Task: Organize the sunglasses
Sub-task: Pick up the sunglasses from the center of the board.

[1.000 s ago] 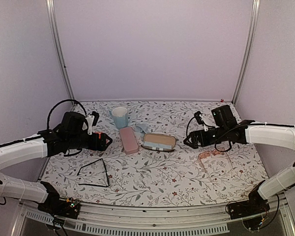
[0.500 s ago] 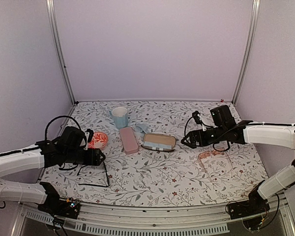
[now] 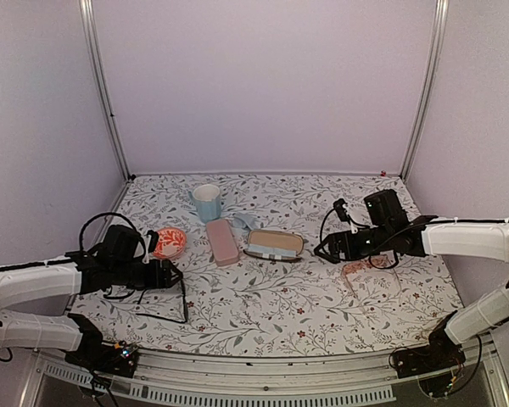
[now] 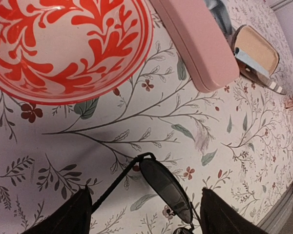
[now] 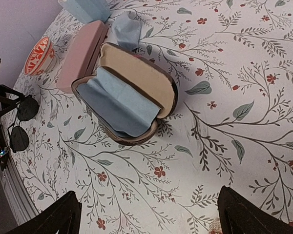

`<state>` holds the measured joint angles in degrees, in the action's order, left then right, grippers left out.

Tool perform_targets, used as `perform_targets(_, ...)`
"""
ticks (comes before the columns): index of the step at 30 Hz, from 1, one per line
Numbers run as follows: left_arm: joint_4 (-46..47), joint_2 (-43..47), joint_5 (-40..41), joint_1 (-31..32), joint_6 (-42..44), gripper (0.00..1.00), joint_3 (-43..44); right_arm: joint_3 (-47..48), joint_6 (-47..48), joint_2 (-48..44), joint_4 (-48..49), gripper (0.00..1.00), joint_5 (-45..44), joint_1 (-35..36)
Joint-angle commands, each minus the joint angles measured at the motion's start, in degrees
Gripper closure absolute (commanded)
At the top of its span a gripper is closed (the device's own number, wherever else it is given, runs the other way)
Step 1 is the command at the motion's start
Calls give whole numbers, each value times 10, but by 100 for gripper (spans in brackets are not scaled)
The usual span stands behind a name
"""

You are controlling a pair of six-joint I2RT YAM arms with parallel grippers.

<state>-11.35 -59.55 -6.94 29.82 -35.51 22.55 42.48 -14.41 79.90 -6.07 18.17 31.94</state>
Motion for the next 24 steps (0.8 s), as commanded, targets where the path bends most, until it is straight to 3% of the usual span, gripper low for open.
perform_targets(1, 36, 0, -35, -6, -18, 24, -17, -3, -15, -14, -12, 1, -35, 5)
perform_targets(7, 37, 30, -34, 5, -28, 25, -19, 18, -34, -14, -109, 1, -159, 4)
perform_targets(11, 26, 49, 0, 15, -9, 21, 1, 11, -49, -29, -152, 2, -182, 3)
perform_targets(18, 22, 18, 49, 27, 27, 17, 44, -23, -86, -81, -194, 22, -132, 5)
perform_targets(24, 65, -15, 59, 36, 49, 17, 75, -66, -106, -88, -174, 36, -94, 21)
